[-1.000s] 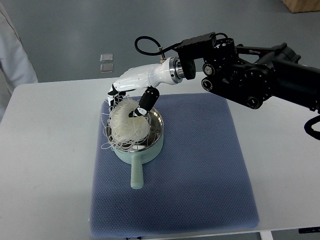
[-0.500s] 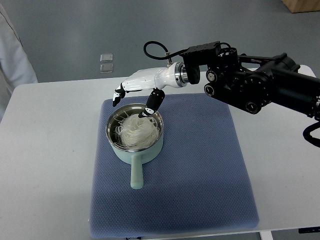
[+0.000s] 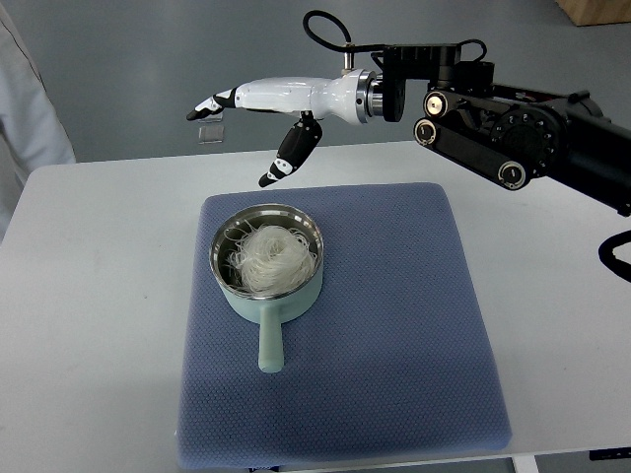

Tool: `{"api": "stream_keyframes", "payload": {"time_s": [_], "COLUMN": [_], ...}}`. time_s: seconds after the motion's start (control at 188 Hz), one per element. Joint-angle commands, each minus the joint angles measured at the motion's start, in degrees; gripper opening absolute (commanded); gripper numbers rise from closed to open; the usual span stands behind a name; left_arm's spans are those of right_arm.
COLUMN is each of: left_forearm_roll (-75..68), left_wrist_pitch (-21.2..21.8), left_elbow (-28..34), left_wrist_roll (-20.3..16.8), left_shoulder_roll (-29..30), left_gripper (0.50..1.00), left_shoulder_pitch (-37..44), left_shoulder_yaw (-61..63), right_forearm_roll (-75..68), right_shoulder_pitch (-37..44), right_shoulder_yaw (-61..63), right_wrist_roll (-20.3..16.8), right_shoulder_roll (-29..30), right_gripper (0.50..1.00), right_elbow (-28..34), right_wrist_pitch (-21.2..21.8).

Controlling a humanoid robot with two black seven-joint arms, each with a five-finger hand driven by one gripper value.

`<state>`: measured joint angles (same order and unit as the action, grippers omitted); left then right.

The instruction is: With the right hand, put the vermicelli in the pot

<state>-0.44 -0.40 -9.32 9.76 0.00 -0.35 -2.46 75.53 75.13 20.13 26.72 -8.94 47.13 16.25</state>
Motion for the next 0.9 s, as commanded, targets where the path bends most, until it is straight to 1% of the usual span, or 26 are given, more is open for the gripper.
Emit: {"api": "stream_keyframes", "payload": {"time_s": [0.0, 0.106, 0.234, 0.282, 0.351, 0.415, 0.479, 0.516, 0.58, 0.676, 0.798, 0.894], "left_forearm_roll": [0.00, 0.00, 0.00, 0.00, 0.00, 0.00, 0.00, 0.00, 0.00, 0.00, 0.00, 0.00], "left_wrist_pitch": [0.05, -0.04, -0.04, -0.04, -0.04, 0.05, 0.05, -0.04, 0.05, -0.04, 0.05, -0.04], "left_elbow": [0.00, 0.00, 0.00, 0.00, 0.00, 0.00, 0.00, 0.00, 0.00, 0.00, 0.00, 0.00], "left_wrist_roll": [0.00, 0.00, 0.00, 0.00, 0.00, 0.00, 0.00, 0.00, 0.00, 0.00, 0.00, 0.00], "left_shoulder_roll": [0.00, 0.00, 0.00, 0.00, 0.00, 0.00, 0.00, 0.00, 0.00, 0.00, 0.00, 0.00], "left_gripper": [1.000, 1.000, 1.000, 1.000, 1.000, 1.000, 1.000, 1.000, 1.000, 1.000, 1.000, 1.000], "left_shoulder_pitch": [0.00, 0.00, 0.00, 0.00, 0.00, 0.00, 0.00, 0.00, 0.00, 0.00, 0.00, 0.00], "left_shoulder_yaw": [0.00, 0.00, 0.00, 0.00, 0.00, 0.00, 0.00, 0.00, 0.00, 0.00, 0.00, 0.00], "right_forearm_roll": [-6.44, -17.42, -29.29, -33.16, -41.24, -47.40, -54.52, -58.38, -62.25, -66.20, -70.95, -73.77], "right_shoulder_pitch": [-2.27, -5.60, -9.30, -9.74, -10.44, -11.32, -11.85, -12.11, -12.46, -13.69, -15.54, -17.03], "right_shoulder_yaw": [5.62, 12.29, 14.76, 14.85, 14.85, 14.85, 14.76, 14.76, 14.67, 14.76, 14.85, 14.76], "right_wrist_roll": [0.00, -0.18, -0.09, -0.09, -0.09, -0.09, -0.09, -0.09, -0.09, 0.00, -0.09, -0.18], "right_shoulder_roll": [-0.20, 0.59, 0.67, 0.67, 0.67, 0.67, 0.67, 0.59, 0.85, 2.34, 2.52, 2.08], "right_gripper": [0.926, 0.926, 0.926, 0.926, 0.926, 0.926, 0.926, 0.926, 0.926, 0.926, 0.926, 0.926], "right_elbow": [-2.48, -6.52, -9.86, -10.83, -12.14, -12.94, -14.34, -15.83, -19.00, -21.37, -21.90, -22.25], "right_wrist_pitch": [0.01, -0.26, -1.66, -3.16, -6.84, -9.05, -12.21, -14.32, -16.08, -17.04, -19.15, -18.63]}}
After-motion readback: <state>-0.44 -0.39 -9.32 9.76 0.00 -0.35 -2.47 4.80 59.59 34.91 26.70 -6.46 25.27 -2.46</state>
